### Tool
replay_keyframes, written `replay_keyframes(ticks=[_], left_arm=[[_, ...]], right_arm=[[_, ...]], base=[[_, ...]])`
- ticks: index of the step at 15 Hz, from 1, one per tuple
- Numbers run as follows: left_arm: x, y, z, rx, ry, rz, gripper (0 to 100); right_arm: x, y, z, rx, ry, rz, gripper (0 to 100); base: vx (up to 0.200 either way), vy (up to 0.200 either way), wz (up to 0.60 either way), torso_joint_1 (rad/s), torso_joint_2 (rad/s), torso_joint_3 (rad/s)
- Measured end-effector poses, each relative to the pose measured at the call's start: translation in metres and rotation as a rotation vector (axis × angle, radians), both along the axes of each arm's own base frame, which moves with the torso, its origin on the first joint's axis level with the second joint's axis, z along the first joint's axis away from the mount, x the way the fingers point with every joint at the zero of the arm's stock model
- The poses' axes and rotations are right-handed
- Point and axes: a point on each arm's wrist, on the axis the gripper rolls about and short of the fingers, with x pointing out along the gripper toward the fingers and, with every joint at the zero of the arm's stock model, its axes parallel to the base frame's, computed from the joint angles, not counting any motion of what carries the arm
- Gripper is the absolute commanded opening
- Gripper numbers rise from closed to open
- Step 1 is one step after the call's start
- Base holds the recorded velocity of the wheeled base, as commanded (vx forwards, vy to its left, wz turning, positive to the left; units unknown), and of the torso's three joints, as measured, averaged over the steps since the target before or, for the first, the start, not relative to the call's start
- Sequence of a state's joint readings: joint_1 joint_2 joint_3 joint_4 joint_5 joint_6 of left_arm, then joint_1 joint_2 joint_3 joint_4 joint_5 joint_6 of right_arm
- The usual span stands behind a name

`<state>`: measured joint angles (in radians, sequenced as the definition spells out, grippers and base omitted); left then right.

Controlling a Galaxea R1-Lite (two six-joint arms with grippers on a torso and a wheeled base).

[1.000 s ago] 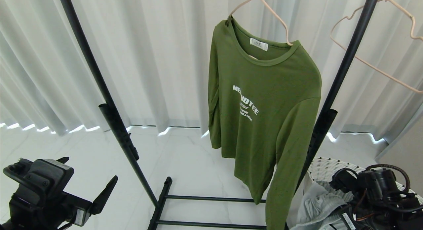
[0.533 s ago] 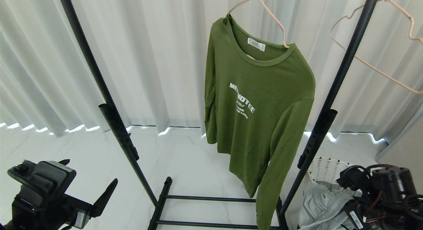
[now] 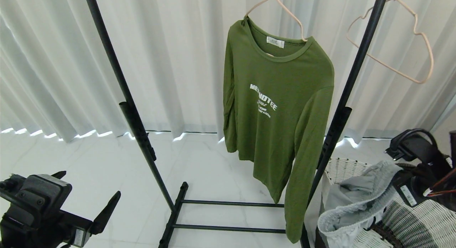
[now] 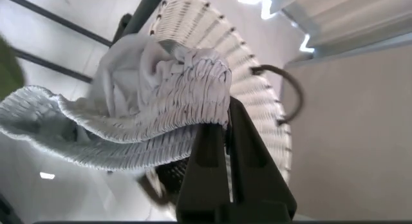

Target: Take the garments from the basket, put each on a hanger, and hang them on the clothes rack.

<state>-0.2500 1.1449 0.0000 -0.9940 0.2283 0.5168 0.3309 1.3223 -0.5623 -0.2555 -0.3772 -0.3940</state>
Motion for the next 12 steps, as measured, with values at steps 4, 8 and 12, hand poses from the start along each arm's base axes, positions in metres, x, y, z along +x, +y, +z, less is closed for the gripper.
replay_keyframes(ticks=[4, 8, 12], left_arm=[[-0.011, 0.002, 0.001, 0.0, -0.004, -0.005, 100], [-0.019, 0.004, 0.005, 0.016, -0.035, -0.014, 100], [-0.014, 0.003, 0.019, 0.011, -0.088, -0.014, 100]], right_arm=[[-0.029, -0.005, 0.043, 0.019, -0.064, 0.029, 0], [-0.048, -0.007, 0.074, 0.035, -0.152, 0.067, 0], [-0.053, -0.007, 0.086, 0.039, -0.199, 0.087, 0]], base=[[-0.05, 0.0, 0.0, 0.001, 0.0, -0.001], [0.0, 0.05, 0.0, 0.002, 0.0, 0.001], [0.0, 0.2, 0.0, 0.002, 0.0, 0.001]])
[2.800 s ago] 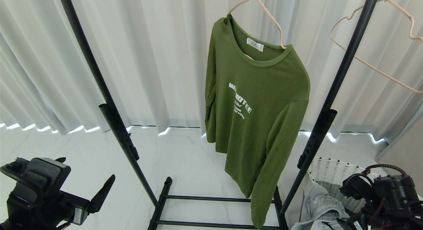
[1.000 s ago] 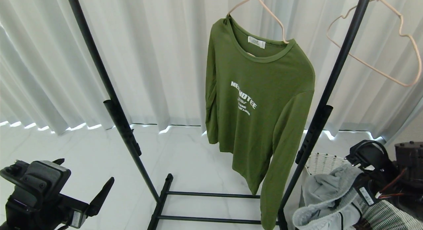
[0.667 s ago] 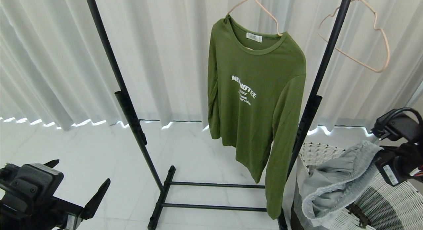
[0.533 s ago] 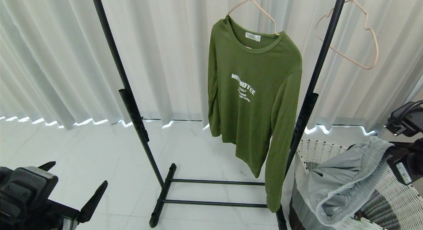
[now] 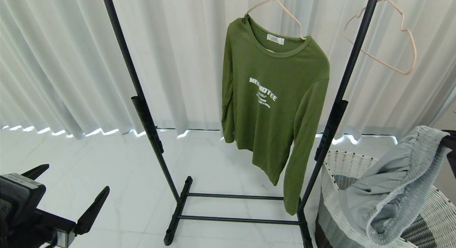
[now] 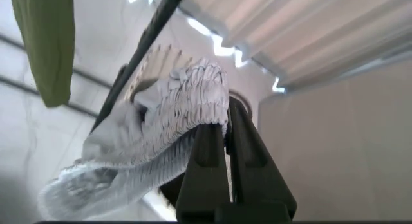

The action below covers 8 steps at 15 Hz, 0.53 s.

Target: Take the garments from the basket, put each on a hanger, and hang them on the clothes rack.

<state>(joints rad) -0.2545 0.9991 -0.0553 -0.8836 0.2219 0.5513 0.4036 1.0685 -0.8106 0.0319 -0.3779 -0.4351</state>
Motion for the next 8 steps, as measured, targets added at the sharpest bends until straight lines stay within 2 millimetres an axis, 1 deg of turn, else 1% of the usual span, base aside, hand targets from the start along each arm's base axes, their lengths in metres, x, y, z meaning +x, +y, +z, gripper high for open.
replay_keyframes(ticks=[4, 6, 8], left_arm=[[0.009, -0.003, 0.007, -0.009, -0.007, -0.003, 100], [0.014, -0.005, 0.01, -0.012, -0.004, -0.034, 100], [0.016, -0.01, 0.009, -0.004, 0.008, -0.113, 100]], right_arm=[[0.003, 0.003, 0.012, 0.014, -0.033, 0.013, 0], [0.006, 0.007, 0.02, 0.022, -0.051, 0.029, 0], [0.01, 0.013, 0.031, 0.035, -0.076, 0.054, 0]], base=[[0.0, 0.2, 0.0, 0.002, 0.0, 0.002], [0.0, 0.0, 0.0, 0.0, 0.0, 0.0], [0.0, 0.0, 0.0, 0.0, 0.0, 0.0]])
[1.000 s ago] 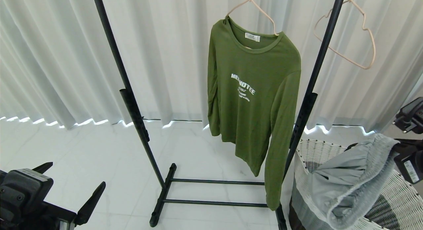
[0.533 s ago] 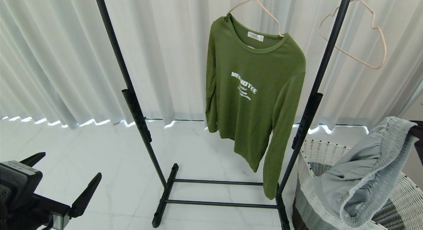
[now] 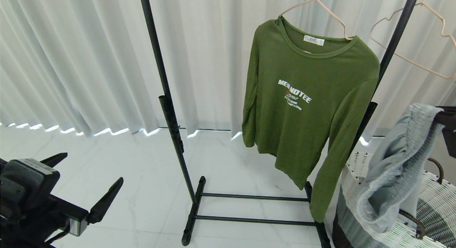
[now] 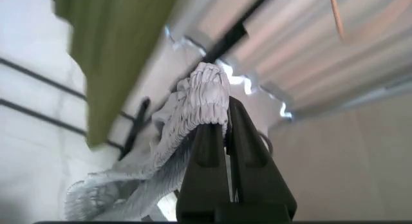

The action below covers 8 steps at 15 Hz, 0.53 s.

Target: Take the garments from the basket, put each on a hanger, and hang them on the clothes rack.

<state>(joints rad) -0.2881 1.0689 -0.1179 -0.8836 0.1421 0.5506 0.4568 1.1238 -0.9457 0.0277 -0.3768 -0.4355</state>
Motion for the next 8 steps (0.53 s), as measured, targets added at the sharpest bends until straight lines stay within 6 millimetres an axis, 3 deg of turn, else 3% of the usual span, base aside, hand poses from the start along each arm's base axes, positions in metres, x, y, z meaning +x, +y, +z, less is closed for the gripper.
replay_keyframes(ticks=[6, 8], left_arm=[[0.012, -0.012, 0.005, 0.009, 0.013, -0.164, 100], [0.023, -0.026, 0.018, -0.006, -0.016, -0.228, 100]], right_arm=[[0.004, 0.027, 0.032, 0.037, -0.064, 0.134, 0], [0.0, 0.04, 0.045, 0.055, -0.081, 0.207, 0]], base=[[0.0, 0.0, 0.0, 0.0, 0.0, 0.0], [0.0, 0.0, 0.0, 0.0, 0.0, 0.0]])
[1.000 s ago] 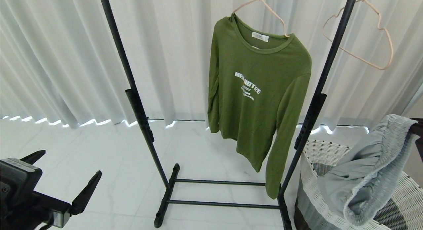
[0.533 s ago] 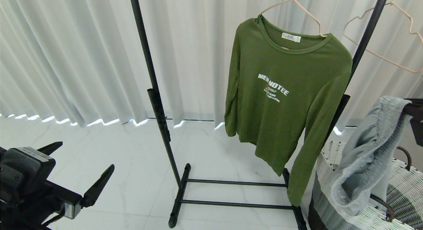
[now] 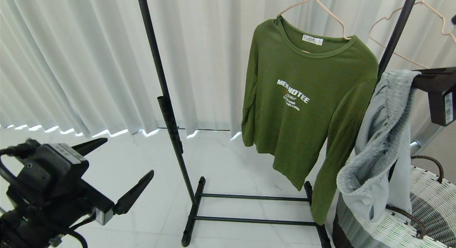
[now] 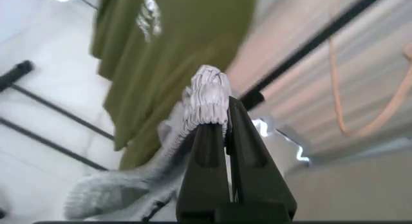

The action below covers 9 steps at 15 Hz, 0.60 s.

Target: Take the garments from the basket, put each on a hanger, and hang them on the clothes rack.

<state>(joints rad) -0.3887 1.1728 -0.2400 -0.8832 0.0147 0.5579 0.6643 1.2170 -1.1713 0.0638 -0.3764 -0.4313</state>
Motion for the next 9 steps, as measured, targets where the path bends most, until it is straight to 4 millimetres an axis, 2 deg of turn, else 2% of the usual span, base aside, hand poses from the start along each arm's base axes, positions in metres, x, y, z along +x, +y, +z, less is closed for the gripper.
replay_keyframes(ticks=[4, 6, 9], left_arm=[[0.025, -0.04, 0.027, -0.043, 0.016, -0.134, 100], [0.031, -0.062, 0.038, -0.12, 0.154, -0.195, 100], [0.025, -0.098, 0.054, -0.343, 0.404, -0.286, 100]], right_arm=[[-0.001, 0.027, 0.015, 0.046, -0.013, 0.116, 0], [-0.003, 0.039, 0.016, 0.085, 0.008, 0.162, 0], [-0.006, 0.048, 0.014, 0.1, 0.023, 0.199, 0]], base=[[0.0, 0.0, 0.0, 0.0, 0.0, 0.0], [0.0, 0.0, 0.0, 0.0, 0.0, 0.0], [0.0, 0.0, 0.0, 0.0, 0.0, 0.0]])
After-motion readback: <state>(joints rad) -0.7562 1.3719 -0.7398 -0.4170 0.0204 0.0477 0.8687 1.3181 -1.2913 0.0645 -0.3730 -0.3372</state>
